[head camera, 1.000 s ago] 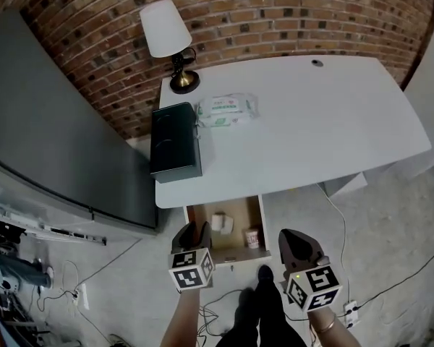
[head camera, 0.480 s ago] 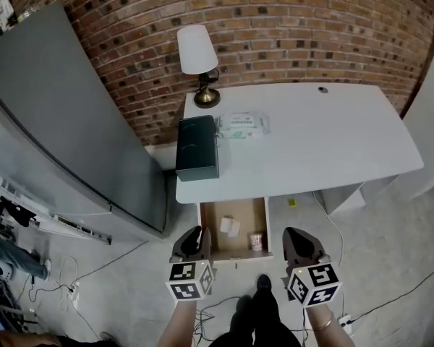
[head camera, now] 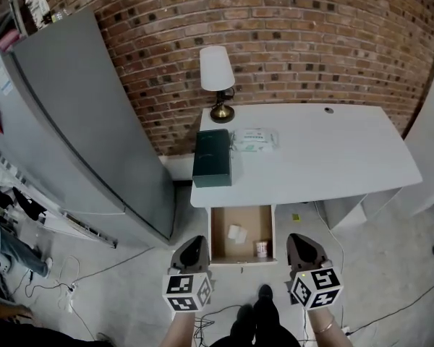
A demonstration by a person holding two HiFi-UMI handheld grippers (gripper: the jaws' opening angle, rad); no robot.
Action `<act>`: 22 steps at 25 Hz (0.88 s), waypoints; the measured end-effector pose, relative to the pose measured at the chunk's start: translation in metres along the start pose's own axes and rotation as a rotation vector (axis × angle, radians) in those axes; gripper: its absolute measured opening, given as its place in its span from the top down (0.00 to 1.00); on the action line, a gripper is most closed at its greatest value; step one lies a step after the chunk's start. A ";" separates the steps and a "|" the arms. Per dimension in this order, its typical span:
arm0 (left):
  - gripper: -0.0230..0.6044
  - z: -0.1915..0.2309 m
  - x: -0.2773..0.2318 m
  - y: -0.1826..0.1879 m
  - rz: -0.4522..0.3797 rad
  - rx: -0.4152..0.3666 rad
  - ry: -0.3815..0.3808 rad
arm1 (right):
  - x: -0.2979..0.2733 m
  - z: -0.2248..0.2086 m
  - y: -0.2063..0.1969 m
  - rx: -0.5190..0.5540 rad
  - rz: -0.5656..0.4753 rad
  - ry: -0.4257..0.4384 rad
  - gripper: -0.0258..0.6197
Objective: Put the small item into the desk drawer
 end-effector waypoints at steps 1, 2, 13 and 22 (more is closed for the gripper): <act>0.91 0.000 0.006 0.001 -0.008 0.002 0.001 | 0.003 0.002 0.001 0.002 -0.007 0.003 0.95; 0.91 0.000 0.012 0.001 -0.014 0.003 0.001 | 0.006 0.004 0.001 0.002 -0.013 0.005 0.95; 0.91 -0.001 0.064 0.005 -0.065 -0.002 -0.010 | 0.039 0.031 0.007 0.062 -0.069 0.003 0.95; 0.91 0.009 0.084 0.007 -0.098 -0.015 -0.013 | 0.052 0.048 0.008 0.090 -0.101 -0.005 0.95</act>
Point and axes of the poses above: the fingertips, and each gripper's own axes: x backward along the fingers, z to its left, y out of its top, the point moved 10 cm from there along x, backward along the fingers, and after that the axes turned 1 degree about z, right-handed, at the moved point
